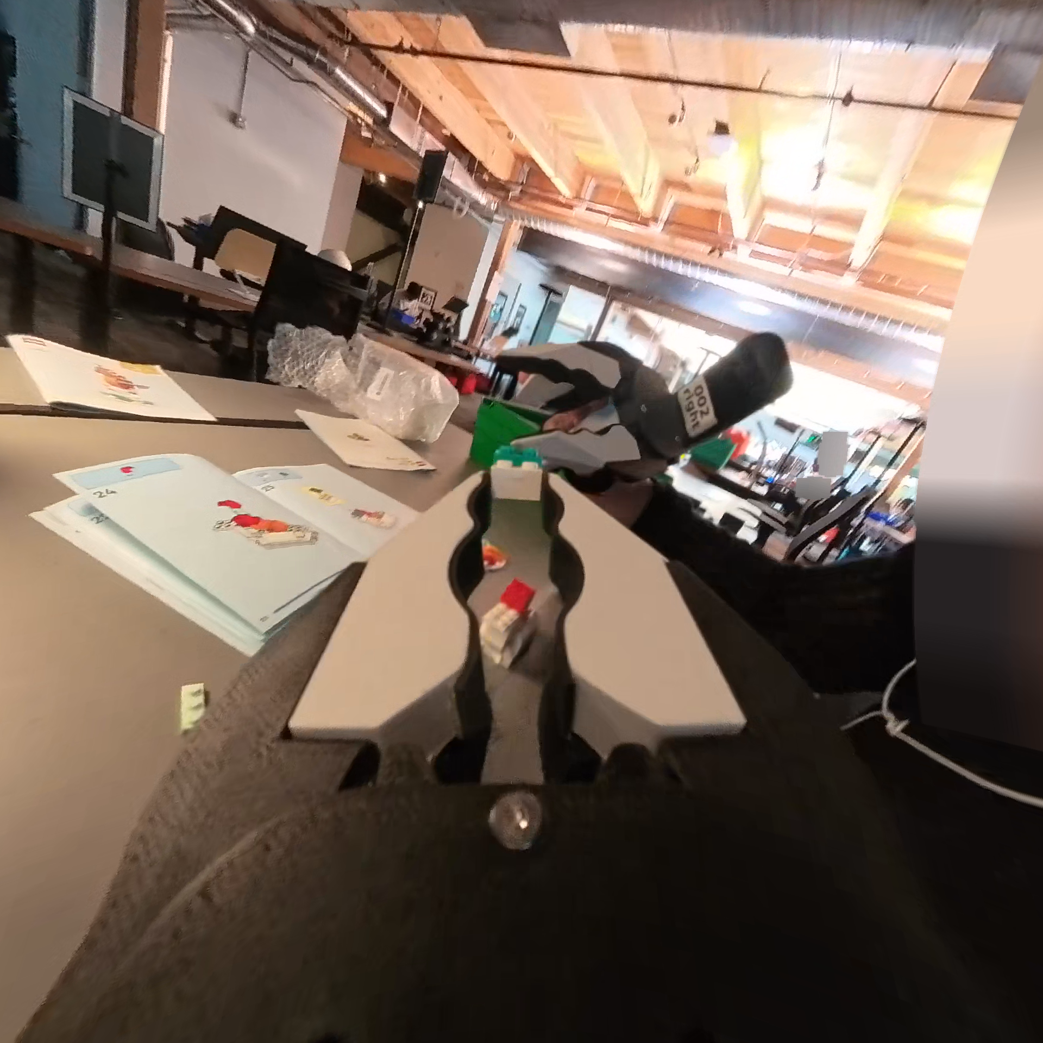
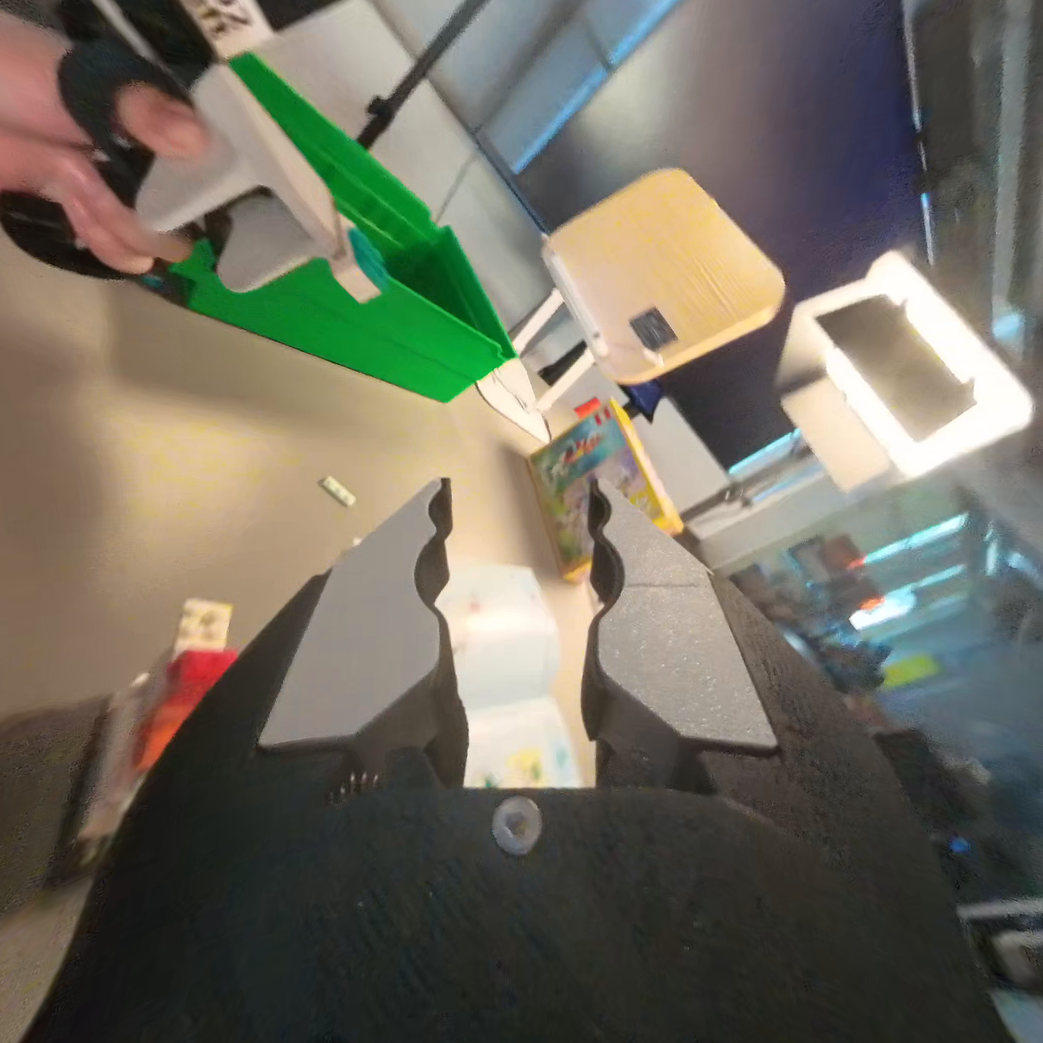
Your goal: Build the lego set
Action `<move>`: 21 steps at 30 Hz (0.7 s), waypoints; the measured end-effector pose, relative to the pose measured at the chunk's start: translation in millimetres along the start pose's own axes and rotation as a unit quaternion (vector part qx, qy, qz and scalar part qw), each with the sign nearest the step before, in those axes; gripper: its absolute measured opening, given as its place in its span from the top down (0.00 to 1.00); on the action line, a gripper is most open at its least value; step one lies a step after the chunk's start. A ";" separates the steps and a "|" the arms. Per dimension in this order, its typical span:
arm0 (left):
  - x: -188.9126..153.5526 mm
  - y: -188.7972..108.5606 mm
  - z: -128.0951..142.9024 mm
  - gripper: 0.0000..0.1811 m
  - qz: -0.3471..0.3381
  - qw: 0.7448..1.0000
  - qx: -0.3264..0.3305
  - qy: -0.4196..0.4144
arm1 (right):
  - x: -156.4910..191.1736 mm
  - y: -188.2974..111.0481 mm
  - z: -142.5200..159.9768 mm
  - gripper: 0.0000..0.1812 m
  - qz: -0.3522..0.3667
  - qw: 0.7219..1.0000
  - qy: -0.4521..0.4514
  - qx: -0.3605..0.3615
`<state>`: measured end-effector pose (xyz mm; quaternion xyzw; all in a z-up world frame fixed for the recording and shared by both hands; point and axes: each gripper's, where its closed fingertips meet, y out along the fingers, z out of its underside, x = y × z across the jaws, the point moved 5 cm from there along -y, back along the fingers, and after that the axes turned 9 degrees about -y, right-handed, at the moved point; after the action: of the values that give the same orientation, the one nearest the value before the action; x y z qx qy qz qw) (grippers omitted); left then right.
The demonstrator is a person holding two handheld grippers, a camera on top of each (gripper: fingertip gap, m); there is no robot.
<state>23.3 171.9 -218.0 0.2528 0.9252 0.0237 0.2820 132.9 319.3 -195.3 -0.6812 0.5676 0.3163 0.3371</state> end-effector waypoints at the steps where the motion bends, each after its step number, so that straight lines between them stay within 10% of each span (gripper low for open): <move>1: 0.6 2.5 4.7 0.91 -0.001 1.000 0.011 0.011 | 3.1 -11.8 14.2 0.74 0.007 0.999 0.045 0.001; 5: -4.4 27.1 26.2 0.91 0.037 0.996 0.070 0.043 | 26.6 -48.7 53.8 0.74 0.005 0.978 0.209 -0.020; 11: -21.4 72.0 52.8 0.92 0.114 0.970 0.167 0.132 | 53.6 -62.3 34.9 0.79 -0.131 0.921 0.347 -0.114; 21: -25.7 87.7 76.1 0.91 0.159 0.960 0.198 0.117 | 71.3 -55.0 3.0 0.87 -0.217 0.904 0.343 -0.139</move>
<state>122.2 228.4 -252.4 0.4430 0.8857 -0.0861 0.1090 198.1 288.8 -249.6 -0.8937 0.4369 0.0580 0.0843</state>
